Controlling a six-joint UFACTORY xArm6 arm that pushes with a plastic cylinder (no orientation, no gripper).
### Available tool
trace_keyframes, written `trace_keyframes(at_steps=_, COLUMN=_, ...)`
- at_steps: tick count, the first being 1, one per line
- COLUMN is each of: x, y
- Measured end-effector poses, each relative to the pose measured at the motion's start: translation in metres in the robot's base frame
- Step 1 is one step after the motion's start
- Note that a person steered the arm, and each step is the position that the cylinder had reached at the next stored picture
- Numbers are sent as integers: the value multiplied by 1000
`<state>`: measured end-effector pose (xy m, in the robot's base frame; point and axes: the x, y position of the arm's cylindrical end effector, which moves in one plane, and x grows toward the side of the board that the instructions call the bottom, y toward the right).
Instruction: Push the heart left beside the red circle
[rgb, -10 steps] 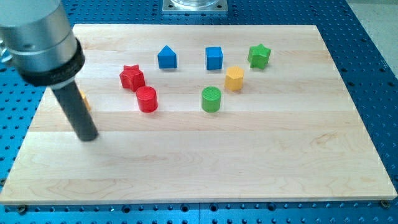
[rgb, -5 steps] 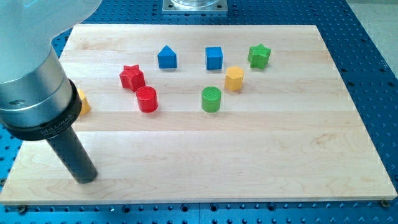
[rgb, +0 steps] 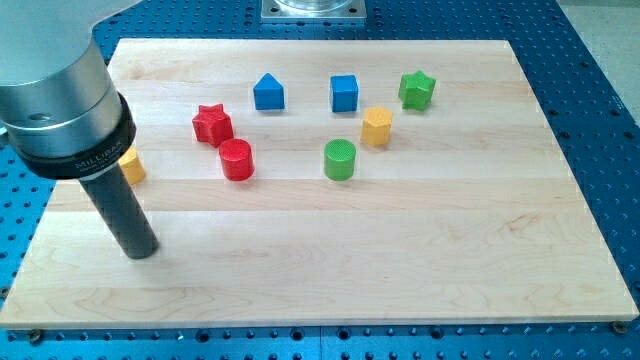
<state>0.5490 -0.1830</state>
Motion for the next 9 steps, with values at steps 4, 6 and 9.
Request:
trace_keyframes(at_steps=4, x=-34, y=-121)
trace_keyframes(at_steps=6, x=-74, y=-109)
trace_keyframes(at_steps=9, x=-96, y=-57)
